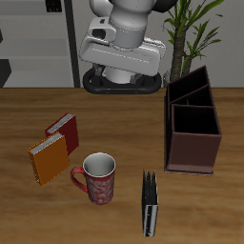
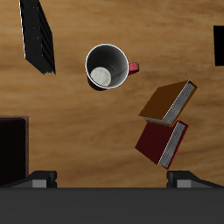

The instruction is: Place the red mug into the left desk caddy's left compartment

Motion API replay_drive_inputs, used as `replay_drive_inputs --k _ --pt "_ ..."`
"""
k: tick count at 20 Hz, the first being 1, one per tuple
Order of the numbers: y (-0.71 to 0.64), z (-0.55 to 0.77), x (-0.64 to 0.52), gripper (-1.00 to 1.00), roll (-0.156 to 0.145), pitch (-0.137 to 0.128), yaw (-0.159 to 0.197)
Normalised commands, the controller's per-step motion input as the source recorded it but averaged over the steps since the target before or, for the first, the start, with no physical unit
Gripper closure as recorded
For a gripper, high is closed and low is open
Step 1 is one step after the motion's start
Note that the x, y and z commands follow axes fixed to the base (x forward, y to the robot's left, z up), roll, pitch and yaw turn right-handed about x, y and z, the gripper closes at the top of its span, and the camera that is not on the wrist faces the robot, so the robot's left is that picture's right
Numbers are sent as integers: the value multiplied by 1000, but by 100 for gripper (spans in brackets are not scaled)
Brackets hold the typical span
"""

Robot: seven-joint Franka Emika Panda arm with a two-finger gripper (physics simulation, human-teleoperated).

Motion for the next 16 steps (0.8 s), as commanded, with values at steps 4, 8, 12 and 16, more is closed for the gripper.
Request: replay_drive_inputs --k 4,8,12,16 --pt "-106 -1 377 -100 -60 -18 -64" --pt "-85 -75 449 -100 -11 -3 -7" --pt "76 -131 358 -100 53 11 10" --pt "42 -115 249 -100 16 13 24"
